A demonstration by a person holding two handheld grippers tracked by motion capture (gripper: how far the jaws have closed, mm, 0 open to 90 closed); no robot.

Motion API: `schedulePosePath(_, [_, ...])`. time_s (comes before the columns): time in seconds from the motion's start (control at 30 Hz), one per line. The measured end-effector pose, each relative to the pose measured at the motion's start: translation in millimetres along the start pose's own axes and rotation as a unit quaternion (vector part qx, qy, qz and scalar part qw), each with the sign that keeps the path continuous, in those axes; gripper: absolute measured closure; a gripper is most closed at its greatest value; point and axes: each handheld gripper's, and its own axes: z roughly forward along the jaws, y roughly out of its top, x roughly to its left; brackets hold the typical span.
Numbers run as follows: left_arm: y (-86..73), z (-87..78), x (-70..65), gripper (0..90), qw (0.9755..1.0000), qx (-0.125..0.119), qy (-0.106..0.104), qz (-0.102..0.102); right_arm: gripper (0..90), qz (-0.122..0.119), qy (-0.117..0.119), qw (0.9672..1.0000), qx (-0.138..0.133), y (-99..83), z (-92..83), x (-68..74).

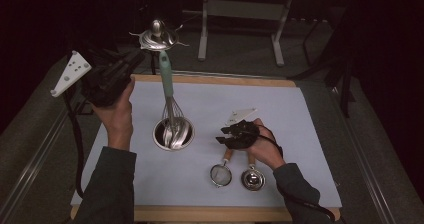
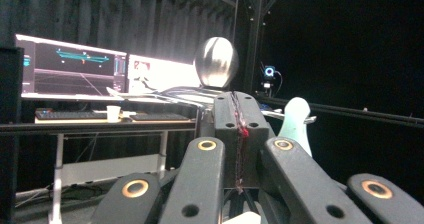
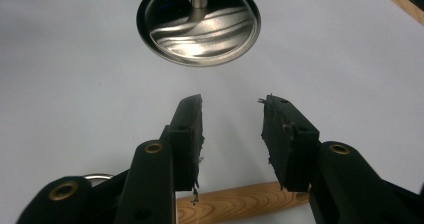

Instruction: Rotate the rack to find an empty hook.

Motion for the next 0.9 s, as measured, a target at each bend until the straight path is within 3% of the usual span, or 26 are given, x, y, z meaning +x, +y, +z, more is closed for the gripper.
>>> schedulePosePath(0.37, [0.8, 7.8, 13.7, 90.0, 0.9996, 0.002, 0.025, -0.015, 59.1, 0.007, -0.002, 1.0, 0.004, -7.0, -0.4, -3.7])
schedulePosePath(0.57, [-0.1, 12.3, 21.0, 90.0, 0.999, 0.003, 0.037, -0.025, 58.9, 0.02, -0.002, 0.9998, -0.006, -10.1, -4.3, -7.3])
schedulePosePath(0.9, [0.9, 19.4, 28.6, 90.0, 0.9981, 0.017, 0.053, -0.025, 58.6, 0.039, 0.0, 0.9992, -0.008, -20.0, -6.6, -11.8])
